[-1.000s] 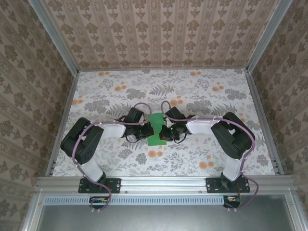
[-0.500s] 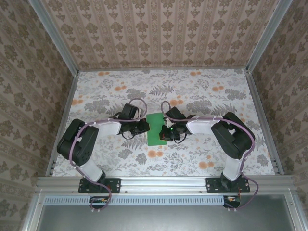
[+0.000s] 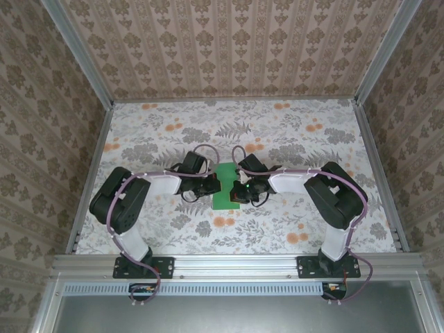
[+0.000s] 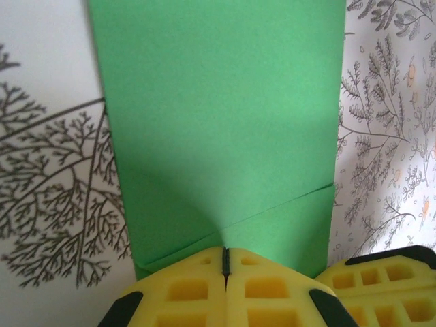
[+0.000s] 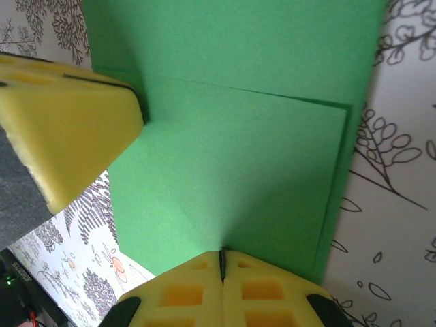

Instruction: Fold a paper plane with a square sheet of paper (pick it up from the middle)

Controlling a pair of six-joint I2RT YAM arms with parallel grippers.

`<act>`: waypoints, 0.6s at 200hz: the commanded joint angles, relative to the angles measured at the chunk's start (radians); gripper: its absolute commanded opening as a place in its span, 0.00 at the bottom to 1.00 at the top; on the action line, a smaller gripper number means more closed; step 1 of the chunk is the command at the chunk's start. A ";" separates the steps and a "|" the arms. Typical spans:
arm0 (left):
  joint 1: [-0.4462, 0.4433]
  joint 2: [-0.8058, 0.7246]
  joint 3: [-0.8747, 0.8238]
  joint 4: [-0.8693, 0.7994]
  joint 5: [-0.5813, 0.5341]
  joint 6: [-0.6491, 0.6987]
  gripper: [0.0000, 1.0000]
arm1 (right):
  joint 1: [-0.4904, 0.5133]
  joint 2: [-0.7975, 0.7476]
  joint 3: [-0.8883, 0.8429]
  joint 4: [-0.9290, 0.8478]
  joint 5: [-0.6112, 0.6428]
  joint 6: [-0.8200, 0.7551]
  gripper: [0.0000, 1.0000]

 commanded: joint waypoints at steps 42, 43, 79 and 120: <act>0.002 0.088 -0.034 -0.168 -0.113 -0.013 0.00 | 0.001 -0.032 -0.122 -0.179 0.034 -0.043 0.00; 0.003 0.088 -0.036 -0.169 -0.113 -0.013 0.00 | 0.001 -0.033 -0.124 -0.179 0.034 -0.043 0.00; 0.005 0.088 -0.024 -0.164 -0.103 -0.010 0.00 | 0.001 -0.092 -0.190 -0.199 0.036 -0.041 0.00; 0.004 0.084 -0.008 -0.141 -0.070 -0.002 0.00 | -0.002 -0.186 -0.195 -0.213 0.049 -0.042 0.00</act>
